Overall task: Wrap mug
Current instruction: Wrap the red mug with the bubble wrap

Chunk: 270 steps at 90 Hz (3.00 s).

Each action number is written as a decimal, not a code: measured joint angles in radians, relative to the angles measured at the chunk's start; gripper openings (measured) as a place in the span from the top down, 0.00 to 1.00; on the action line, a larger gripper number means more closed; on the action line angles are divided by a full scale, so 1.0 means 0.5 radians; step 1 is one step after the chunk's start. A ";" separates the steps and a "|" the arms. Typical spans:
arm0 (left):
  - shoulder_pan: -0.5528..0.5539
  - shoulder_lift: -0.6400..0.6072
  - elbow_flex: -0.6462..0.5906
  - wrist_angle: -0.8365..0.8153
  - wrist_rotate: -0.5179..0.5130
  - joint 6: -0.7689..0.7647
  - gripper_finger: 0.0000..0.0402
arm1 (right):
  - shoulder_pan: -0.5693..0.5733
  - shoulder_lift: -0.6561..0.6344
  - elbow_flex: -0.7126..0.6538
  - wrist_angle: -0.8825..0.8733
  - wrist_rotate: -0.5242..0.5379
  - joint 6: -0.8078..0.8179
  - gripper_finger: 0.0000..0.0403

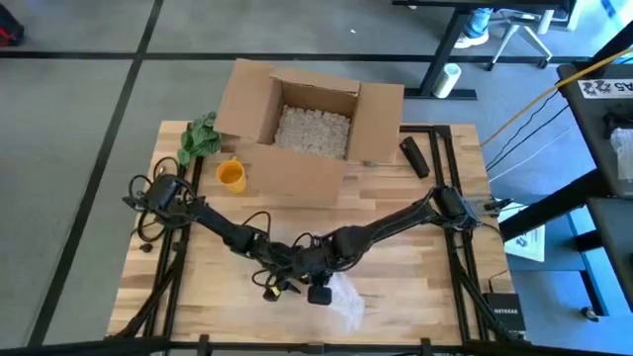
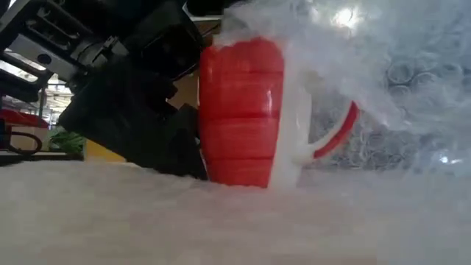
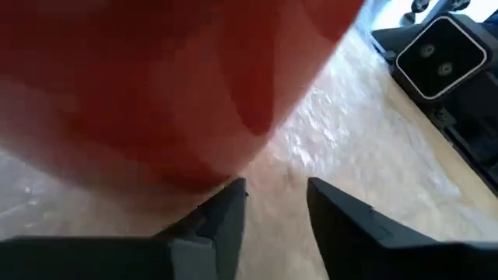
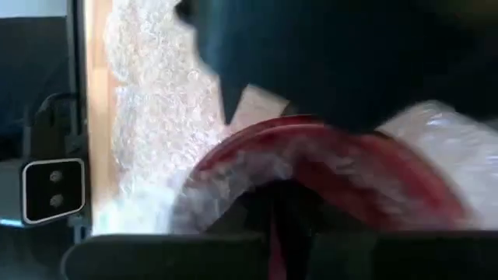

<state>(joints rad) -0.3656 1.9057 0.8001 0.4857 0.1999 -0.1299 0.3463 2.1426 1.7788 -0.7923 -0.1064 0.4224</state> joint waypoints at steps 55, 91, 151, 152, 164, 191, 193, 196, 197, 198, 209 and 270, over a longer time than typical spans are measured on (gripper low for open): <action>-0.002 -0.002 0.001 -0.003 0.001 0.001 0.70 | 0.089 -0.009 0.458 -0.588 0.324 -0.023 1.00; -0.001 -0.001 0.000 -0.010 0.001 -0.002 0.70 | 0.265 -0.016 0.496 -0.639 0.241 0.151 1.00; 0.055 0.000 -0.001 0.048 -0.057 0.067 0.70 | 0.023 -0.016 0.000 -0.029 -0.044 -0.018 1.00; 0.055 0.000 -0.001 0.048 -0.058 0.067 0.70 | 0.017 -0.016 -0.011 -0.013 -0.055 -0.019 1.00; 0.056 0.000 -0.001 0.053 -0.060 0.066 0.70 | -0.036 -0.020 -0.186 0.192 -0.222 -0.017 1.00; 0.056 0.014 -0.001 0.059 -0.061 0.066 0.70 | -0.038 -0.019 -0.236 0.269 -0.245 -0.005 1.00; 0.056 0.014 -0.001 0.058 -0.061 0.066 0.70 | -0.037 -0.017 -0.228 0.263 -0.243 -0.004 1.00; 0.056 0.014 -0.001 0.058 -0.060 0.064 0.70 | -0.037 -0.015 -0.214 0.254 -0.239 -0.004 1.00; 0.056 0.014 -0.001 0.057 -0.060 0.063 0.70 | -0.037 -0.014 -0.209 0.250 -0.237 -0.005 1.00; 0.056 0.014 -0.001 0.057 -0.060 0.061 0.70 | -0.037 -0.012 -0.202 0.245 -0.233 -0.006 1.00; 0.056 0.014 -0.001 0.049 -0.060 0.055 0.70 | -0.034 -0.008 -0.120 0.144 -0.161 -0.027 1.00; 0.056 0.014 0.000 0.052 -0.059 0.052 0.70 | 0.040 -0.009 0.347 -0.430 0.159 -0.114 1.00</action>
<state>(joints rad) -0.3374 1.9129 0.8001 0.5120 0.1703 -0.1040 0.3664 2.1379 1.9525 -1.0074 -0.0270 0.3656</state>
